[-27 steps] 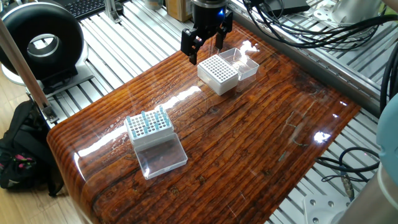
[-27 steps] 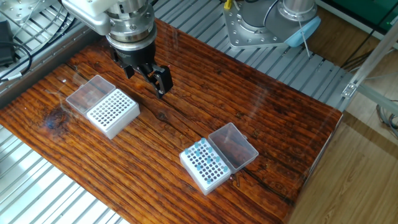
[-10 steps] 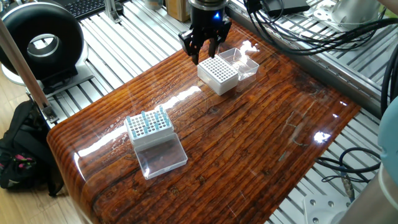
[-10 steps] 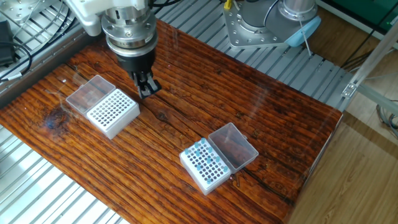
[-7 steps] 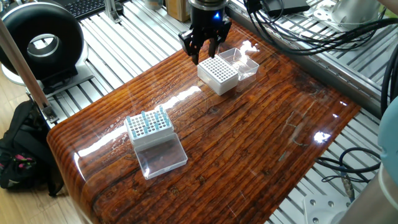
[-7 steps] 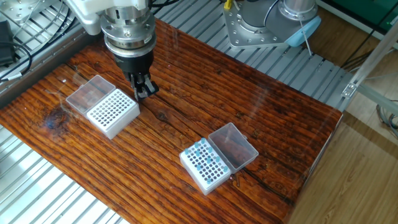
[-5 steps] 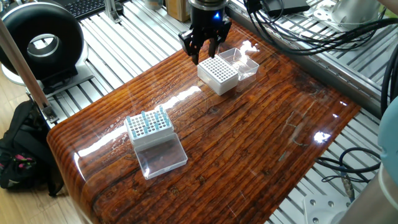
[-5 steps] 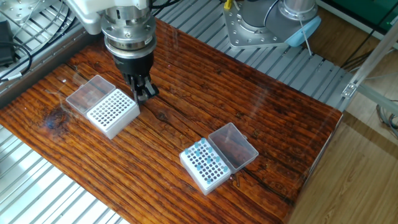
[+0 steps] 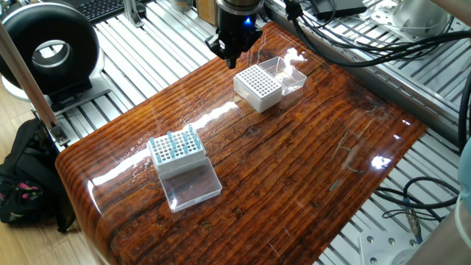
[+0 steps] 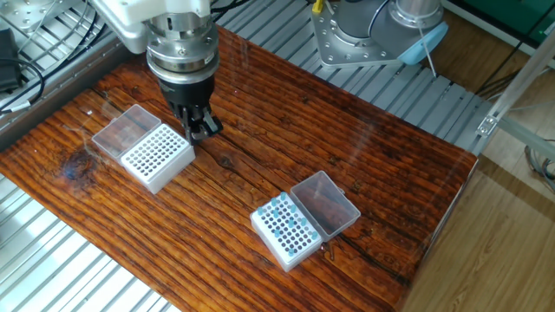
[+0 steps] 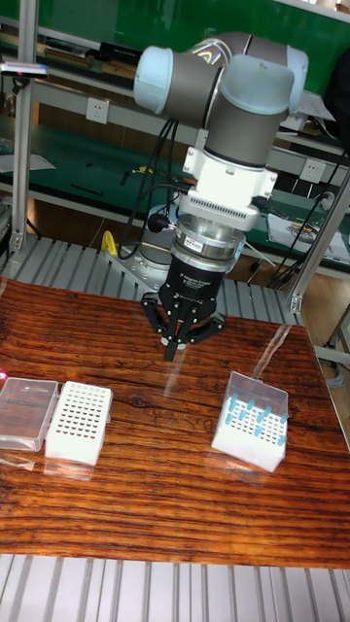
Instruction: Transfer all medium pipette tips from one holder to another
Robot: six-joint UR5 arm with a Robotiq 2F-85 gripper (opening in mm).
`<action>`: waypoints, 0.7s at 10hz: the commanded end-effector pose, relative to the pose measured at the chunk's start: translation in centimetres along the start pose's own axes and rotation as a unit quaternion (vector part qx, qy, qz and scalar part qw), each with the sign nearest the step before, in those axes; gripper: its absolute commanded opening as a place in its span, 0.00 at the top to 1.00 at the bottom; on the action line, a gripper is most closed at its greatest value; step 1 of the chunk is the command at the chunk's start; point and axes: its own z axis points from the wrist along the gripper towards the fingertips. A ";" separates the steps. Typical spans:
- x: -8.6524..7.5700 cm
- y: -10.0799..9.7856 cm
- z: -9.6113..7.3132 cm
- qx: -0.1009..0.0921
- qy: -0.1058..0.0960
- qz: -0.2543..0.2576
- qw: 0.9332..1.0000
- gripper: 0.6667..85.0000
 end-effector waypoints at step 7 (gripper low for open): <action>0.3 2.6 1.7 0.010 -0.026 -0.151 0.988 1.00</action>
